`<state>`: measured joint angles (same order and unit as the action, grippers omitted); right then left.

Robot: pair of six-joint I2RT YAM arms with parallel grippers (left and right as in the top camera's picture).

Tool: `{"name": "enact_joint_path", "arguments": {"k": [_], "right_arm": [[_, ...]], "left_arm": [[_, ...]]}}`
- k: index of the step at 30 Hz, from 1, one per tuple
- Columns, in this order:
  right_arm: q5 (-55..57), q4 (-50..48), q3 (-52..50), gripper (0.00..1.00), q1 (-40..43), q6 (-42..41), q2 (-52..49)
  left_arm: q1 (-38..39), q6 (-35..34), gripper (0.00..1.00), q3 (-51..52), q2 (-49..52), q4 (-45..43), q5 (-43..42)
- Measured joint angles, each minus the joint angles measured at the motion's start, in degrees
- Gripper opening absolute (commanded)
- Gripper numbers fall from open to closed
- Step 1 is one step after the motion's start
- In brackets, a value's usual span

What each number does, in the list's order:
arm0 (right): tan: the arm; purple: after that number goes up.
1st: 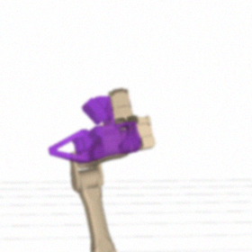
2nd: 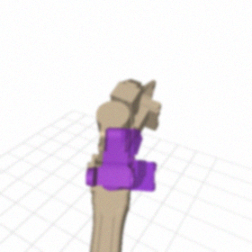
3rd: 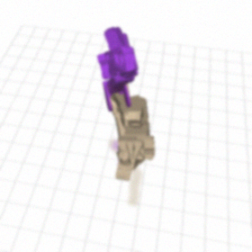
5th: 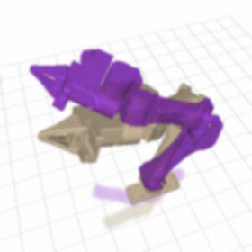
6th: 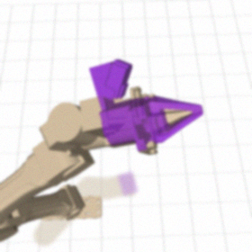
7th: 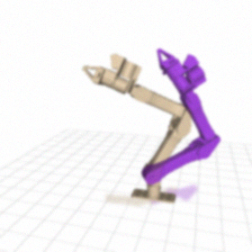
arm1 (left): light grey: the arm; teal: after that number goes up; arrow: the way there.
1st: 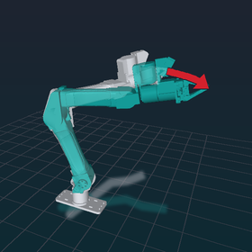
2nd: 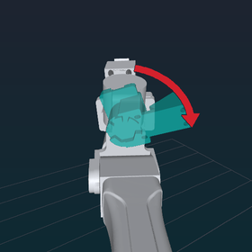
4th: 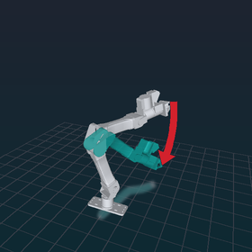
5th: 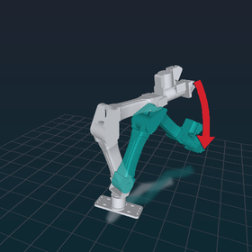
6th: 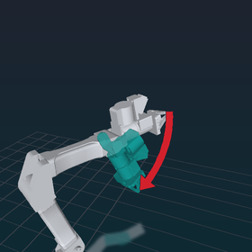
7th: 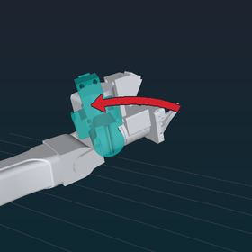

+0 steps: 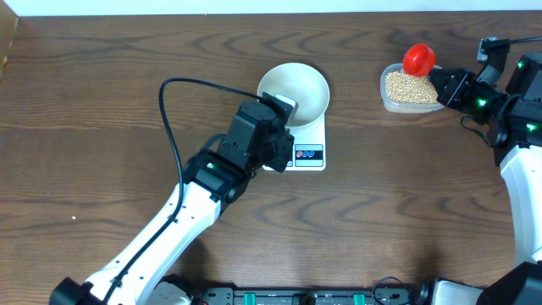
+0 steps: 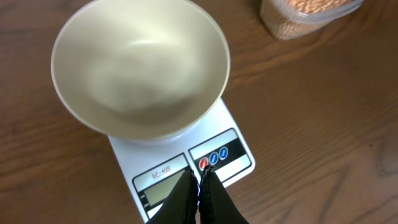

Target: Scoop item into bowl and weigh 50g on scale

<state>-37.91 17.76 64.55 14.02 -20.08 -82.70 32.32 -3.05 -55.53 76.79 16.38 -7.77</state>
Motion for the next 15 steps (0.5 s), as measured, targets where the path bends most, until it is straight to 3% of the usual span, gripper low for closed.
{"name": "enact_joint_path", "arguments": {"k": [15], "right_arm": [[9.6, -0.4, 1.0, 0.01, 0.0, 0.0, 0.0]], "left_arm": [[0.2, 1.4, 0.07, 0.0, 15.1, -1.8, 0.5]]}}
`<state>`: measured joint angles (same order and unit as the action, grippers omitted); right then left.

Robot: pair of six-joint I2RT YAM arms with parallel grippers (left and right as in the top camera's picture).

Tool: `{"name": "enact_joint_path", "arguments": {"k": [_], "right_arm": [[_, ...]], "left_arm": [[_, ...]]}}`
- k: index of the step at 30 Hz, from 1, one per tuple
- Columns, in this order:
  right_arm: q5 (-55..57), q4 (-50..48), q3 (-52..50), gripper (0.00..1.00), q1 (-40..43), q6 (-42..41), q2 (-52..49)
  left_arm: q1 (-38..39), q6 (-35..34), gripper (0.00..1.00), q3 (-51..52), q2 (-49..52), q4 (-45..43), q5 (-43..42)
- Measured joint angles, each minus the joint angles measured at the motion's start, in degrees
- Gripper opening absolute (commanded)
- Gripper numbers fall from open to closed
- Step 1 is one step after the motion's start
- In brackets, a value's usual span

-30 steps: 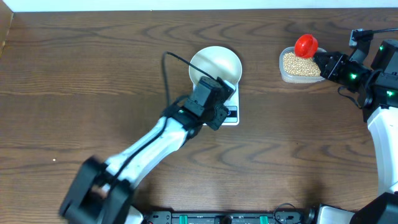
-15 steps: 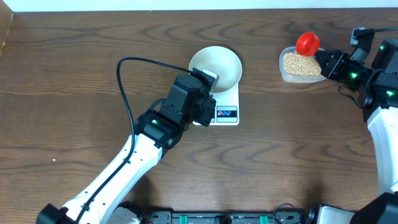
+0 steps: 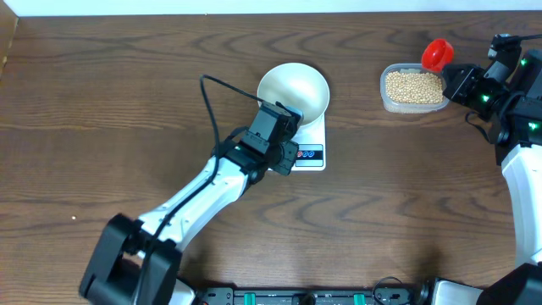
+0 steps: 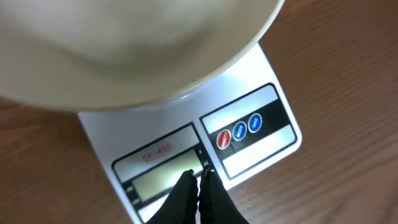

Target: Scoop item into bowl and weigh 50g on scale

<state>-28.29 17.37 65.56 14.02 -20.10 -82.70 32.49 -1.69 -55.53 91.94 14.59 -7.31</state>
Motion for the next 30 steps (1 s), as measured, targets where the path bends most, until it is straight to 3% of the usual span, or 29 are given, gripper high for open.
{"name": "enact_joint_path", "arguments": {"k": [7, 30], "right_arm": [[1.0, 1.3, 0.0, 0.01, 0.0, 0.0, 0.0], [1.2, 5.1, 0.0, 0.01, 0.0, 1.5, 0.0]], "left_arm": [[2.4, 3.3, 0.07, 0.0, 3.9, -2.1, 0.0], [4.8, 4.7, 0.08, 0.0, 11.2, -9.9, 3.2]]}}
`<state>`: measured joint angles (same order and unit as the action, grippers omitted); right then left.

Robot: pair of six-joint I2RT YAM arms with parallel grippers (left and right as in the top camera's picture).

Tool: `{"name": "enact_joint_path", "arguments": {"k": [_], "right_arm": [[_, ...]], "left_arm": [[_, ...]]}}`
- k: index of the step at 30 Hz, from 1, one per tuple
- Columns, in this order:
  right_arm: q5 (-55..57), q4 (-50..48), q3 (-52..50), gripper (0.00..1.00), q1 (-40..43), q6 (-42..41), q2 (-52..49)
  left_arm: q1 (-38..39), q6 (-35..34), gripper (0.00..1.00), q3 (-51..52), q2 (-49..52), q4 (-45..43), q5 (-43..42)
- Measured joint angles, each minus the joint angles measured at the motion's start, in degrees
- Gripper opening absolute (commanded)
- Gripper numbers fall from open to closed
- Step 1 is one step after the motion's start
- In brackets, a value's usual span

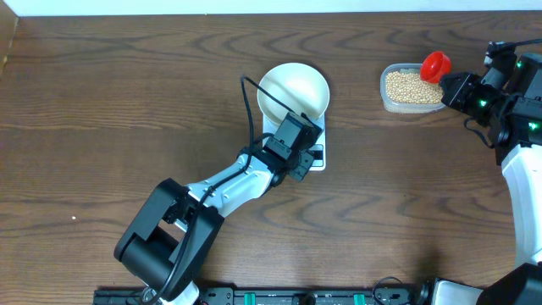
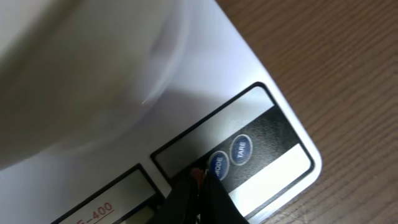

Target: Scoop item into bowl and weigh 50g on scale

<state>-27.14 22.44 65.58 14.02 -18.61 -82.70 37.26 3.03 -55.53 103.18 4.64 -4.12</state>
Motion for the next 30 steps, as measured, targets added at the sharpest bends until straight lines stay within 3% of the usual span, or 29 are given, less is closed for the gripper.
{"name": "enact_joint_path", "arguments": {"k": [20, 30], "right_arm": [[0.0, 0.9, 0.0, 0.01, 0.0, 0.0, 0.0], [0.0, 1.0, 0.0, 0.01, 0.0, 0.0, 0.0]], "left_arm": [[0.1, 0.5, 0.07, 0.0, 0.0, -2.3, 1.4], [0.1, 0.5, 0.07, 0.0, 0.9, 0.6, 1.4]]}}
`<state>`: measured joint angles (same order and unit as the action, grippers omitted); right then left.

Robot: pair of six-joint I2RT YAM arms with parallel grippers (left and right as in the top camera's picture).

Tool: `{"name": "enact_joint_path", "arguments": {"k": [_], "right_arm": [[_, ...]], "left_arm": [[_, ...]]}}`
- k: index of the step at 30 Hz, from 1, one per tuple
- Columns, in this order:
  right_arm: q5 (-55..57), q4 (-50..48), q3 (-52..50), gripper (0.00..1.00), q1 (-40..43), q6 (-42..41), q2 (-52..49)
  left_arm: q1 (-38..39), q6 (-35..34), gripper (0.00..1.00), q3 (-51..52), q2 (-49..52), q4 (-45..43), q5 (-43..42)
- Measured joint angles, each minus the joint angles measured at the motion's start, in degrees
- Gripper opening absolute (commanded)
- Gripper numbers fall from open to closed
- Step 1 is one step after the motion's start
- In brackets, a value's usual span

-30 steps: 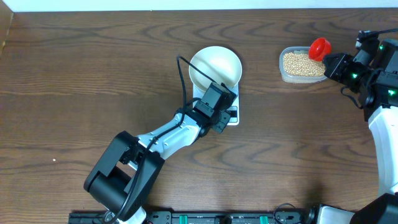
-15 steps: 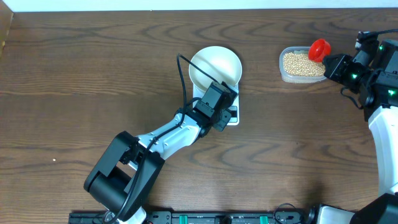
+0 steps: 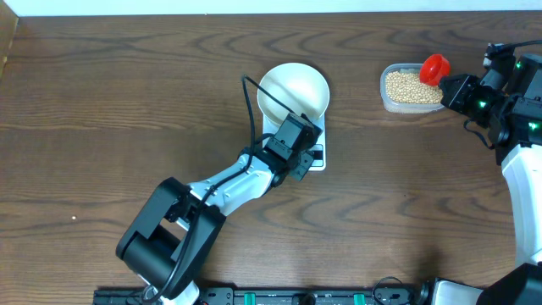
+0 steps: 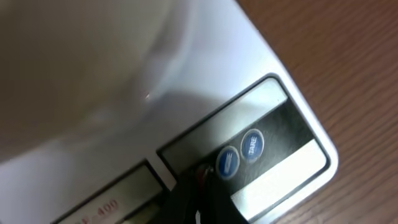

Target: Scoop item into bowl and weigh 50g on scale

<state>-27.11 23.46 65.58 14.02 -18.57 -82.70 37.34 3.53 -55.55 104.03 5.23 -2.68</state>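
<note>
A cream bowl stands on the white scale at mid-table. My left gripper is shut, and its tips press down on the scale's red button, next to two blue buttons. The bowl's underside fills the upper left of the wrist view. Far right, my right gripper is shut on a red scoop. The scoop hangs over the right end of a clear tub of beans.
The left arm's black cable arcs past the bowl's left side. The scale's display lies left of the fingertips. Bare wooden table surrounds the scale and the tub.
Almost nothing has moved. The left fingertips still sit on the red button, with the wrist view shifted only slightly. The right gripper and scoop stay at the tub's right end.
The shut left gripper first hovered over the scale's front edge, then stood lower over the display, then rested on the red button, where it stays. The red scoop was over the tub's back edge, then behind its right corner, then at its right end.
</note>
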Motion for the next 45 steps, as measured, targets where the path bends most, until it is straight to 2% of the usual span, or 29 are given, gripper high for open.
{"name": "enact_joint_path", "arguments": {"k": [45], "right_arm": [[0.0, 1.6, 0.0, 0.01, 0.0, 1.3, 0.0]], "left_arm": [[0.1, 1.4, 0.07, -0.3, 0.6, -2.6, 0.2]]}}
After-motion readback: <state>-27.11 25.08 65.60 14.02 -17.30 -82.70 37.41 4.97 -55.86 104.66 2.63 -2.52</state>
